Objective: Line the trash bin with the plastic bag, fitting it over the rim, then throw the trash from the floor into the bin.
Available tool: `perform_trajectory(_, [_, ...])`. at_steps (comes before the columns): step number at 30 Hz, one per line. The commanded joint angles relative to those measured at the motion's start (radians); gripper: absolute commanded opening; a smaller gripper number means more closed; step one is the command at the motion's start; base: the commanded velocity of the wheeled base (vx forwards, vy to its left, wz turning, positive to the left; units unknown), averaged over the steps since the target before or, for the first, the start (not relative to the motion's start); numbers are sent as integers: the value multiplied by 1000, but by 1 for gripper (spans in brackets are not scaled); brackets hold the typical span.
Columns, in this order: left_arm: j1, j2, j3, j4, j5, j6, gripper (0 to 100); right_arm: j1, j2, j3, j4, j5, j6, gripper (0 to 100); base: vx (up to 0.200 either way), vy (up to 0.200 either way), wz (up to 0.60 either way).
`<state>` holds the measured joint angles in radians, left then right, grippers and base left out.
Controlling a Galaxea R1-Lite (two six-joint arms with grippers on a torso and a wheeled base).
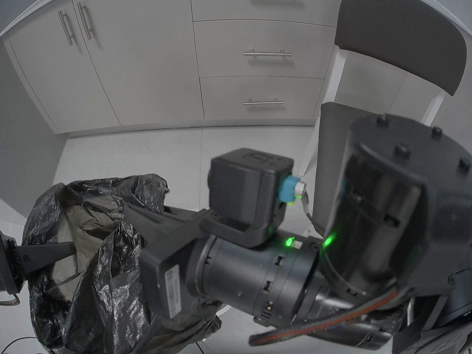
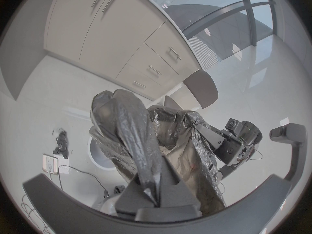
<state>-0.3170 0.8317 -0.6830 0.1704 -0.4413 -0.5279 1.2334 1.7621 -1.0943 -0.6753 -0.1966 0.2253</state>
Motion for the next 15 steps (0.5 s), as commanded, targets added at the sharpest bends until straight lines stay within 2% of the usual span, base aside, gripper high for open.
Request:
perform_trajectory(1, [-17, 61, 17, -31, 26, 12, 0, -43, 65, 4, -66, 14, 0, 0, 0, 0, 0])
perform_trajectory(5, [-17, 75, 17, -34, 35, 14, 0, -65, 132, 1, -158, 22, -4, 0, 0, 0, 0])
perform_trajectory(15, [-14, 122, 19, -72, 46, 14, 0, -88, 198, -13, -164, 22, 2, 0, 0, 0, 0])
